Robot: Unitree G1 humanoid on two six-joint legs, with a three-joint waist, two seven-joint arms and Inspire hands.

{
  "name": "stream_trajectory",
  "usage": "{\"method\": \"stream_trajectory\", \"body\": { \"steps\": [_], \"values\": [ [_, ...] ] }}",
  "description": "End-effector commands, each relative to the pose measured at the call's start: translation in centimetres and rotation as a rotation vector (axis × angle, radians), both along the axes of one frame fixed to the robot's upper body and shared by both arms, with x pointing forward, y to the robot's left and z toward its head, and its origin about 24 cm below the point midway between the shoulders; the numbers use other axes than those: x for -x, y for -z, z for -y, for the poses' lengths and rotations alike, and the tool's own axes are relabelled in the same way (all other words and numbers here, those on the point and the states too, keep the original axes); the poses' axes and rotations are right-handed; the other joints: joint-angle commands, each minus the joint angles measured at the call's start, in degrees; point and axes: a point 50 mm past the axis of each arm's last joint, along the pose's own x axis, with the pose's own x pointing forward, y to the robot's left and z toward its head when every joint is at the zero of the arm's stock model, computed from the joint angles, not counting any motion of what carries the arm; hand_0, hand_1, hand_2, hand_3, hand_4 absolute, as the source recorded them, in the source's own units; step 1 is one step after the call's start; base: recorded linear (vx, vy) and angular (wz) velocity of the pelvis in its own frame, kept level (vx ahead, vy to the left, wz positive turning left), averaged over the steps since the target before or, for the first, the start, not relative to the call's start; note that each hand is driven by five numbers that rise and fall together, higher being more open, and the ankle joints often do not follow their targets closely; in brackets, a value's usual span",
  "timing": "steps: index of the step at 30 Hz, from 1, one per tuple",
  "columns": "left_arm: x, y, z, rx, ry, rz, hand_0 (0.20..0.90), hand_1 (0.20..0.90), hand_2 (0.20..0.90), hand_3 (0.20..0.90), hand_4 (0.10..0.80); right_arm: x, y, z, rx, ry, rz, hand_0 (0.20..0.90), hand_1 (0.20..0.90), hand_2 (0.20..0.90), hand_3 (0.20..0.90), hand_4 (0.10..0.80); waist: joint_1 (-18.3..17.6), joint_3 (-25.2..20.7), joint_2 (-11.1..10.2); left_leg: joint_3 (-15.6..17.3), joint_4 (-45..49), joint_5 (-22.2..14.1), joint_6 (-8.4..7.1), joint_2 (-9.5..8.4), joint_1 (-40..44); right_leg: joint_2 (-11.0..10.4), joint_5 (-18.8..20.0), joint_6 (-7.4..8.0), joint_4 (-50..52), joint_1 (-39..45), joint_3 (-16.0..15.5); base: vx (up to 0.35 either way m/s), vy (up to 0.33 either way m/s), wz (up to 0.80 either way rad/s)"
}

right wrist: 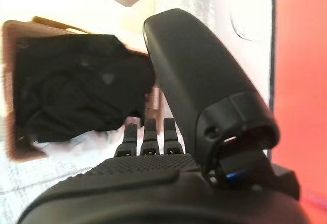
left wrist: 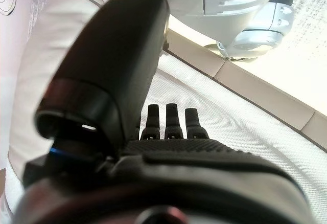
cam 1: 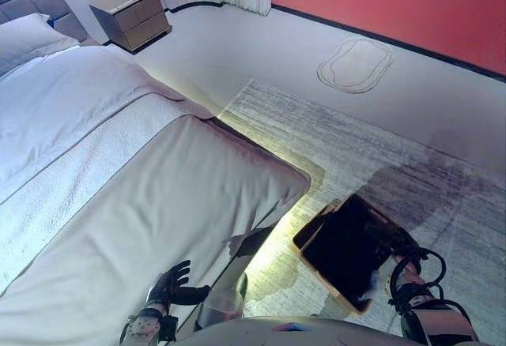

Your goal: Pick up the clothes from the bed and place them into the basket

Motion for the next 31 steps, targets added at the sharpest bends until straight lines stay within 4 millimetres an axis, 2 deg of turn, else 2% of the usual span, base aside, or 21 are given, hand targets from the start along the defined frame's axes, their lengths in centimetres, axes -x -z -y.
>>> {"method": "stream_trajectory", "body": {
  "steps": [1,4,9,13,16,19,26,31],
  "values": [
    [-2.2,-0.8,-0.1,-0.019,0.051,0.088,0.900,0.900,0.900,0.900,0.800,-1.2,-0.8,-0.2,0.091,-0.158,0.025,0.900,0.900,0.900,0.900,0.800,0.6,-1.1,-0.8,-1.4,1.0,-0.5,-1.32,-0.13,-4.4,-0.5,-3.4,0.28,4.1,1.7,-1.4,-0.033,0.001,-0.01],
    [-2.6,-0.8,0.4,0.006,0.028,0.099,0.900,0.900,0.900,0.900,0.800,1.0,1.4,-2.4,0.108,-0.377,-0.138,0.900,0.900,0.900,0.900,0.800,0.1,-1.1,-1.0,-1.2,1.2,-0.6,-1.19,0.02,-4.3,-0.4,-3.6,0.18,4.4,1.5,-1.2,-0.052,0.007,-0.01],
    [-3.5,-0.8,1.5,0.034,0.062,0.117,0.900,0.900,0.900,0.900,0.800,3.9,3.4,-4.4,0.084,-0.529,-0.312,0.900,0.900,0.900,0.900,0.800,-0.5,-1.0,-1.0,-1.0,1.4,-0.8,-1.05,0.32,-4.3,-0.4,-4.0,-0.03,5.1,1.3,-1.3,-0.055,0.002,0.00],
    [-3.6,-0.6,2.2,0.042,0.133,0.086,0.900,0.900,0.900,0.900,0.800,5.6,4.2,-4.9,0.025,-0.499,-0.371,0.900,0.900,0.900,0.900,0.800,-1.7,-0.8,-0.9,-0.8,1.8,-0.8,-1.06,0.33,-4.4,-0.2,-4.2,-0.15,5.7,1.0,-0.5,-0.056,0.021,-0.01],
    [-3.8,-0.4,2.4,0.048,0.118,0.067,0.900,0.900,0.900,0.900,0.800,6.3,4.5,-5.0,-0.018,-0.454,-0.389,0.900,0.900,0.900,0.900,0.800,-3.1,-0.7,-0.7,0.0,1.6,-1.0,-1.08,0.55,-3.9,-0.1,-4.5,-0.17,5.8,1.0,0.4,-0.041,0.033,-0.03],
    [-3.7,-0.2,2.7,0.075,0.117,0.048,0.900,0.900,0.900,0.900,0.800,6.7,4.7,-5.1,-0.038,-0.469,-0.405,0.900,0.900,0.900,0.900,0.800,-4.3,-1.0,-0.7,0.9,1.5,-1.1,-1.11,0.79,-3.5,0.0,-4.4,-0.05,5.8,0.7,1.4,-0.040,0.033,-0.20],
    [-3.6,-0.1,2.5,0.077,0.098,0.022,0.900,0.900,0.900,0.900,0.800,6.7,4.8,-5.0,-0.093,-0.495,-0.420,0.900,0.900,0.900,0.900,0.800,-4.8,-1.2,-0.9,1.5,1.6,-1.4,-1.17,0.97,-2.9,0.1,-4.3,-0.06,5.7,0.7,2.0,-0.019,0.010,-0.07],
    [-3.4,0.1,2.5,0.087,0.114,0.007,0.900,0.900,0.900,0.900,0.800,6.5,4.7,-4.9,-0.051,-0.488,-0.432,0.900,0.900,0.900,0.900,0.800,-4.5,-1.5,-1.1,1.3,1.1,-1.4,-1.07,0.86,-2.3,0.4,-4.3,-0.12,5.3,1.0,2.0,-0.003,0.000,-0.01]
  ]
}}
